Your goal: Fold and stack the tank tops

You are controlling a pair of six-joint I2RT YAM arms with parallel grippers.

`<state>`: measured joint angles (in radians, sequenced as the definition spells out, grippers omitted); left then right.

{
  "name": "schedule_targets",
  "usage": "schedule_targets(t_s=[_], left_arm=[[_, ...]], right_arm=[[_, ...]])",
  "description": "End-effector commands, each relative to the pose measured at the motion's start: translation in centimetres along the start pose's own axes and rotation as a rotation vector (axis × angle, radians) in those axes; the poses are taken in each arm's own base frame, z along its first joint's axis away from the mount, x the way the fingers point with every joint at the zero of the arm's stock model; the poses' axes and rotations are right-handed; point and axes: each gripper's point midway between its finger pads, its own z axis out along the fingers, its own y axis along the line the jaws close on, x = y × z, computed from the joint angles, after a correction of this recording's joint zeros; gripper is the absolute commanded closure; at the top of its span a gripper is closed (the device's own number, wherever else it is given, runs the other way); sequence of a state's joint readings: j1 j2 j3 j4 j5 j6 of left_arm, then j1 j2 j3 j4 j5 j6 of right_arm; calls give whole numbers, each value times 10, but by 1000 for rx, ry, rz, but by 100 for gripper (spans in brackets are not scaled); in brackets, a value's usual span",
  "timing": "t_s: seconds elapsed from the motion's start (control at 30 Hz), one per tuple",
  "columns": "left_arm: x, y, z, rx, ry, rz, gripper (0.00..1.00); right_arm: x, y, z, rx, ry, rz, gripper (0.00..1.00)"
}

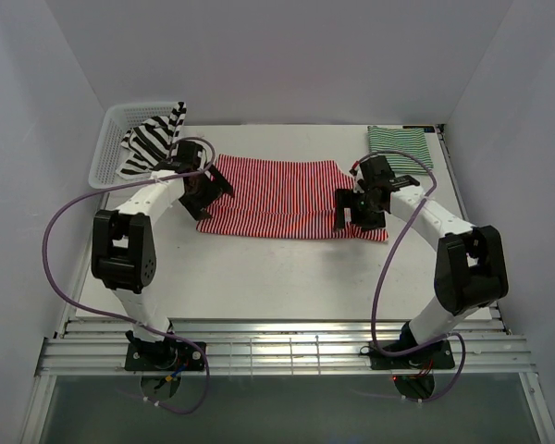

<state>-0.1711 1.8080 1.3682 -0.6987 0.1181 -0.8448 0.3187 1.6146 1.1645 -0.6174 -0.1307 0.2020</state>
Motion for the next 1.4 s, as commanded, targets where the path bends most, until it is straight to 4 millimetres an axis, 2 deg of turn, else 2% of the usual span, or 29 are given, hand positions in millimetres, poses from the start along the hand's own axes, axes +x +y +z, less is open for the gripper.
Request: schedule_targets(t_s=[0.0,0.17,0.5,0.63,0.77,0.8,0.87,0.9,0.93,0.97,1.0,1.03,1.1,1.13,1.2,1.27,1.33,1.37], left_arm=[[6,-5,8,10,14,30,2],[10,7,25,-37,30,27,2],[21,37,51,-141,62,29,2],[29,54,62,-187,81,42,2],[39,65,64,-210,104,44,2],[39,65,61,-202,101,44,2],[49,74,59,-218,117,37,2],[49,72,55,-200,108,37,2],[52,73,54,-191,113,36,2],[63,82,54,-198,136,32,2],[67,80,53,-175,148,29,2],[71,79,49,-163,148,26,2],[84,91,47,-180,166,21,2],[86,90,41,-171,159,28,2],[100,104,36,-192,177,19,2],[106,103,26,-168,168,16,2],[116,110,19,-171,179,20,2],[116,107,13,-150,164,21,2]], right_arm=[[-12,-15,7,10,-47,30,10],[-14,-31,21,-6,-54,69,10],[3,-90,42,52,-11,206,10],[-6,-101,45,58,-49,216,10],[1,-104,48,60,-31,238,10],[12,-104,50,65,-12,249,10],[25,-104,51,64,8,267,10],[28,-102,48,67,5,280,10],[46,-102,49,77,34,298,10],[54,-103,47,86,41,312,10],[57,-101,41,99,25,333,10],[76,-103,42,118,55,351,10],[86,-99,31,124,41,376,10],[102,-99,30,134,65,389,10],[113,-98,20,155,63,406,10],[132,-96,17,161,88,427,10],[138,-91,10,149,76,434,10],[148,-88,8,143,86,439,10]])
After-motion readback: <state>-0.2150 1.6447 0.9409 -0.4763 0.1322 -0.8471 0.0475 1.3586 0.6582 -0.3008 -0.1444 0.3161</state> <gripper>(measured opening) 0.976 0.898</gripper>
